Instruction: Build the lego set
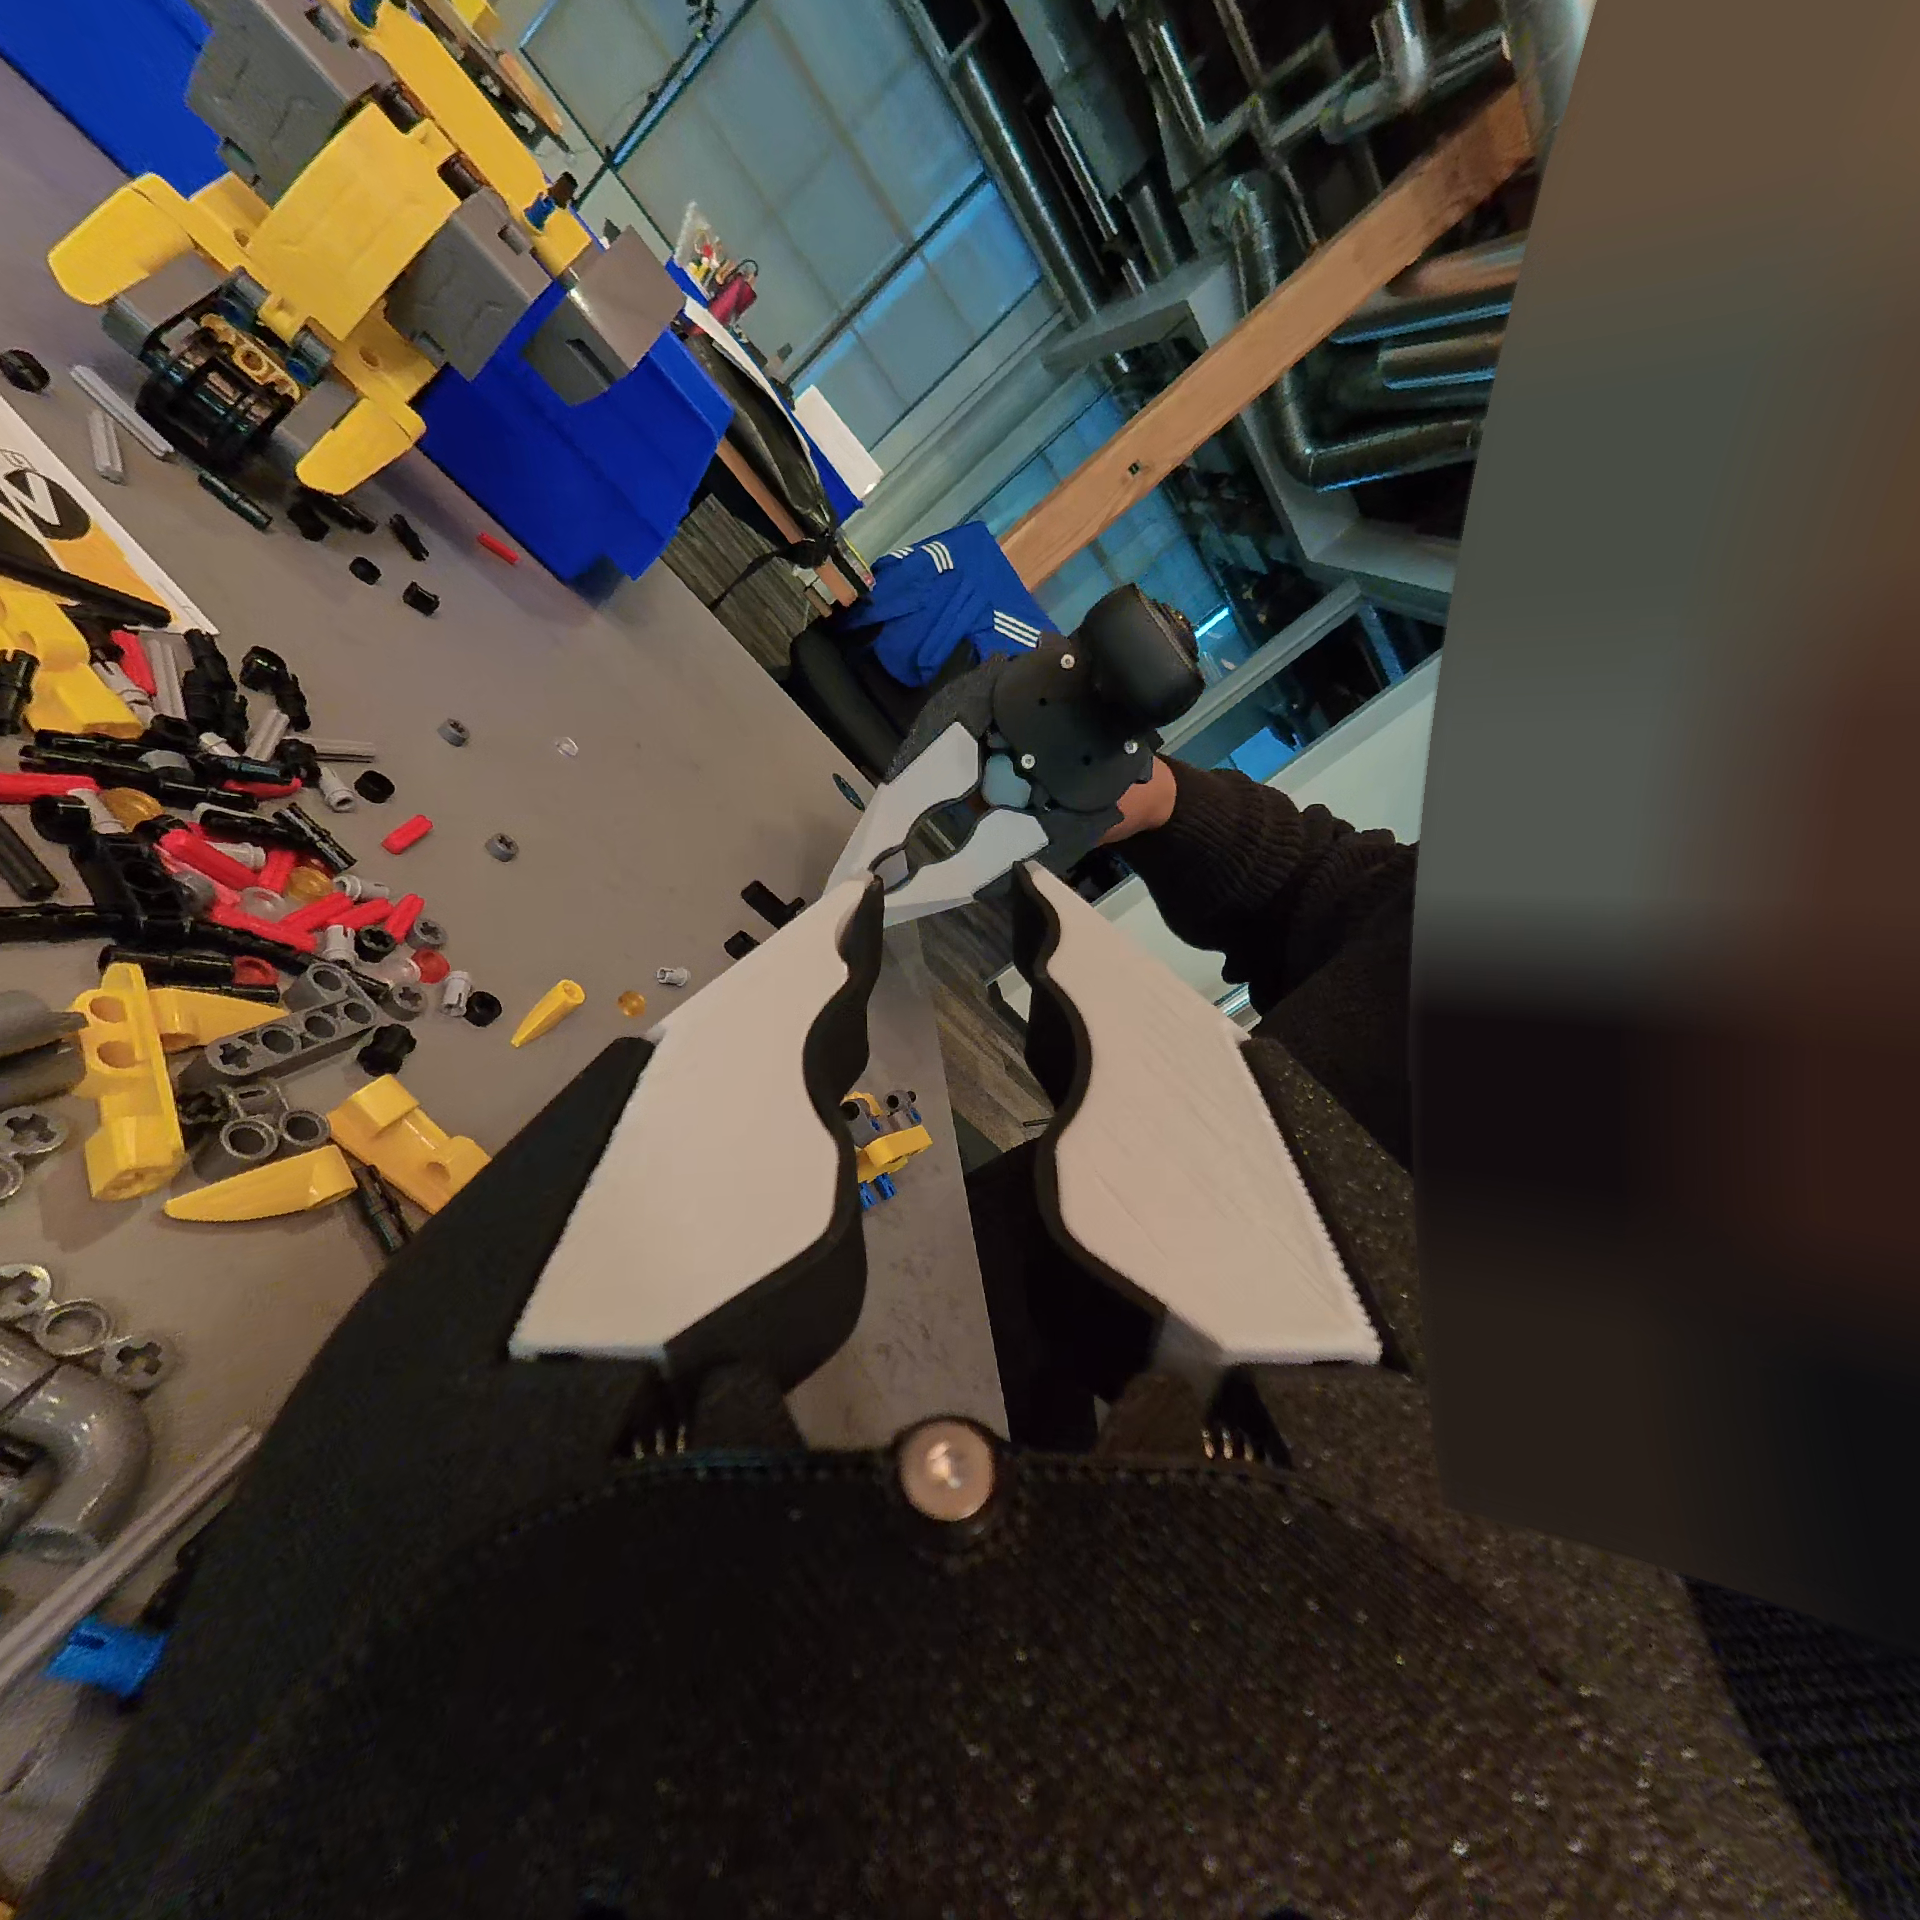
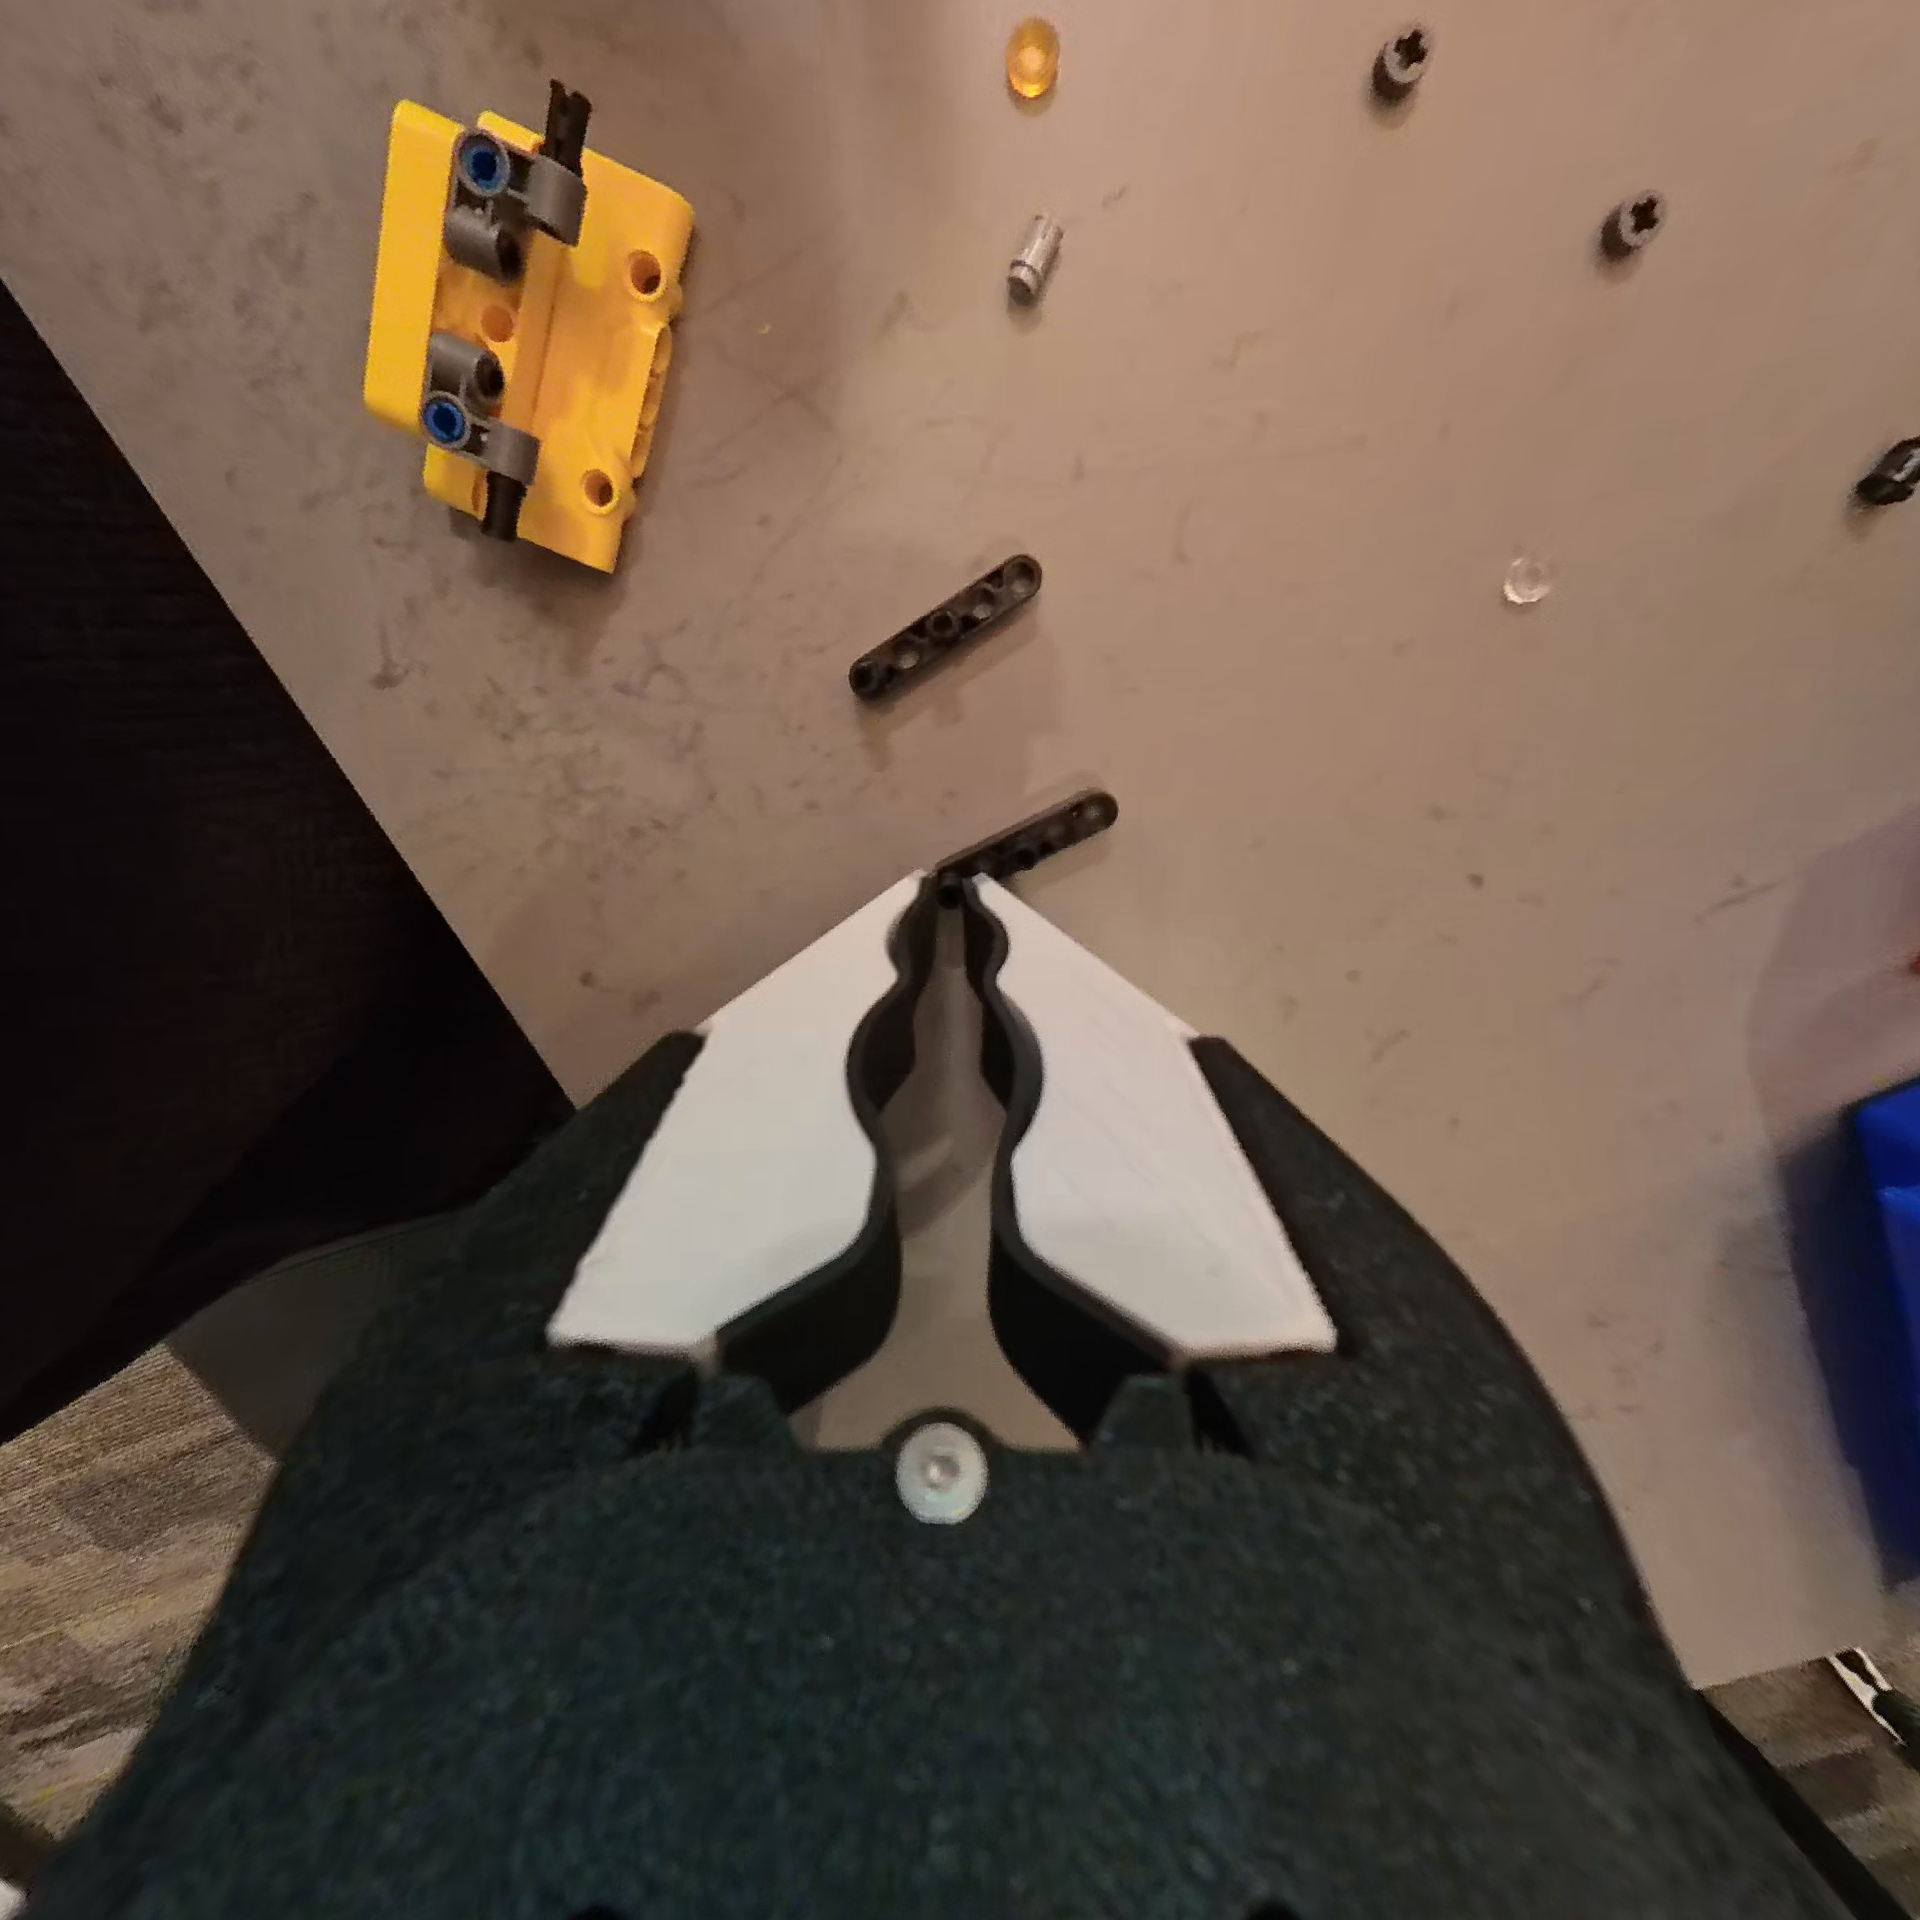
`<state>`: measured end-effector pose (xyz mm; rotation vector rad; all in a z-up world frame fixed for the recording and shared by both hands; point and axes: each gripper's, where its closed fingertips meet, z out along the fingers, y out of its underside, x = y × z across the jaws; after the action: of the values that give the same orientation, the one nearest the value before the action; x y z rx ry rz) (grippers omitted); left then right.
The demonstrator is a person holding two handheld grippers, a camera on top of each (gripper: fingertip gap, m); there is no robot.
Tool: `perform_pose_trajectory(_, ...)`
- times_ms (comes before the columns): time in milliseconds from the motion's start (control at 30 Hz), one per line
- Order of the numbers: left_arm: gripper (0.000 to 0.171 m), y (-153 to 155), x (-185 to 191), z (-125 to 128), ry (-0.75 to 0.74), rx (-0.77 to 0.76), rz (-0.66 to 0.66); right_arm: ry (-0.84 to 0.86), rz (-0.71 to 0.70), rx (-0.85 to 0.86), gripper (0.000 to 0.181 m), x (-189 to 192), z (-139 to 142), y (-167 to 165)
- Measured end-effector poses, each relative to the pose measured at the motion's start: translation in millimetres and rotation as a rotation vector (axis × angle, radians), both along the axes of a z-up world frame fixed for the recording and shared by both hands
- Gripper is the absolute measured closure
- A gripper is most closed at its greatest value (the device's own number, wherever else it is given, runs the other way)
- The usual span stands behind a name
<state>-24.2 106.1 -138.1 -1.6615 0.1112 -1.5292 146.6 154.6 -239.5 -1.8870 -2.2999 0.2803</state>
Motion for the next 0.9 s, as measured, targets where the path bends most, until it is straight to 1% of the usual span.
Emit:
perform_pose_trajectory(133, 0.149, 0.0, 0.3, -0.2, 0.0, -0.001, -0.001, 0.012, -0.001, -0.007, 0.178, -2.0, -0.4, -1.0)
perform_pose_trajectory(333, 0.149, 0.0, 1.1, -0.8, 0.003, -0.002, -0.002, -0.001, -0.086, -0.074, 0.179, -3.3, -2.4, -1.6)
perform_pose_trajectory(567, 0.148, 0.3, -0.6, 0.3, 0.004, 0.005, 0.009, 0.066, -0.008, -0.001, 0.177, -14.0, -4.0, 1.0)
perform_pose_trajectory(600, 0.147, 0.5, -0.7, 0.3, 0.004, 0.006, 0.01, 0.077, -0.001, 0.012, 0.173, -16.4, -4.6, 1.8)
perform_pose_trajectory(633, 0.147, 0.6, -0.9, 0.3, 0.005, 0.007, 0.012, 0.09, 0.004, 0.022, 0.166, -18.6, -4.0, 2.0)
perform_pose_trajectory(700, 0.147, 0.8, -1.4, 0.0, 0.011, 0.009, 0.016, 0.109, 0.013, 0.021, 0.157, -19.4, -1.3, 0.1)
perform_pose_trajectory(800, 0.146, 1.1, -1.1, -0.9, 0.015, 0.008, 0.017, 0.17, -0.002, 0.004, 0.157, -18.6, 9.6, -1.4)
perform_pose_trajectory(900, 0.145, 0.7, 1.7, -1.8, 0.023, 0.008, 0.007, 0.272, -0.051, -0.009, 0.157, -18.2, 22.8, 1.1)
